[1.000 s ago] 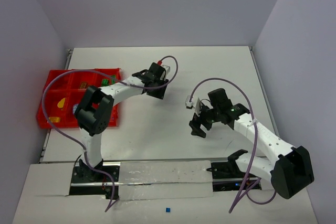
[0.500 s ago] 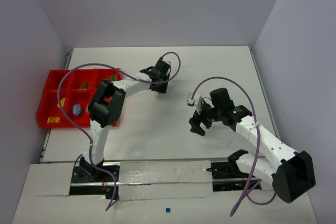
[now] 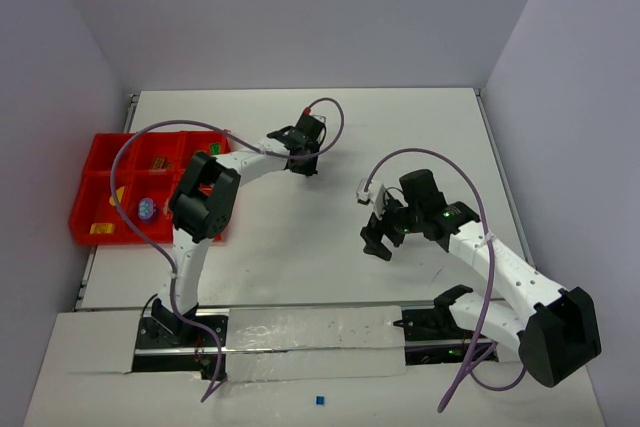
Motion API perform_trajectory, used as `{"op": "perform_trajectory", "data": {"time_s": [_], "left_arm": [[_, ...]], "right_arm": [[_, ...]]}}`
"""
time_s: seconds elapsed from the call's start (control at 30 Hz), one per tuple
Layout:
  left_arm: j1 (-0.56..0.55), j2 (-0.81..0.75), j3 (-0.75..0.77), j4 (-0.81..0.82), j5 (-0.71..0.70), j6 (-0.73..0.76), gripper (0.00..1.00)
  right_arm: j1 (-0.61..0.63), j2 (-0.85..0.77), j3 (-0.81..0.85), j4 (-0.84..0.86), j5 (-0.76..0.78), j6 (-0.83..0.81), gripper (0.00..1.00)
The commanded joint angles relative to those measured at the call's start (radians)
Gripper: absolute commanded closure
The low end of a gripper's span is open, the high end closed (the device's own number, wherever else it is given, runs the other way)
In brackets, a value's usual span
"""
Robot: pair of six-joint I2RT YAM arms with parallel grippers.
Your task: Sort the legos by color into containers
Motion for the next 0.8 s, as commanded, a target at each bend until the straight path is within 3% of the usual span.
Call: {"op": "perform_trajectory", "data": {"time_s": [0.0, 0.23, 0.4, 0.57, 0.77], "left_arm": [[-0.001, -0.065, -0.072, 0.005, 0.046, 0.044, 1.0], [0.057, -0.548, -0.264, -0.001, 0.165, 0.174, 1.0], [0.31, -0.805, -0.425, -0.159, 0.297, 0.269, 1.0], [0.487, -0.92, -0.574, -0.235, 0.334, 0.356, 1.0], [0.547, -0.91, -0.658, -0.239, 0.366, 0.374, 1.0]], "right_arm": [[-0.003, -0.031, 0.017, -0.024, -0.025, -0.049, 0.06], [0.05, -0.04, 0.066, -0.107, -0.06, -0.104, 0.06], [0.187, -0.01, 0.099, -0.089, -0.053, -0.086, 0.07], [0.381, 0.044, 0.129, -0.061, 0.007, -0.083, 0.07], [0.61, 0.126, 0.146, -0.025, 0.051, -0.091, 0.07]]}}
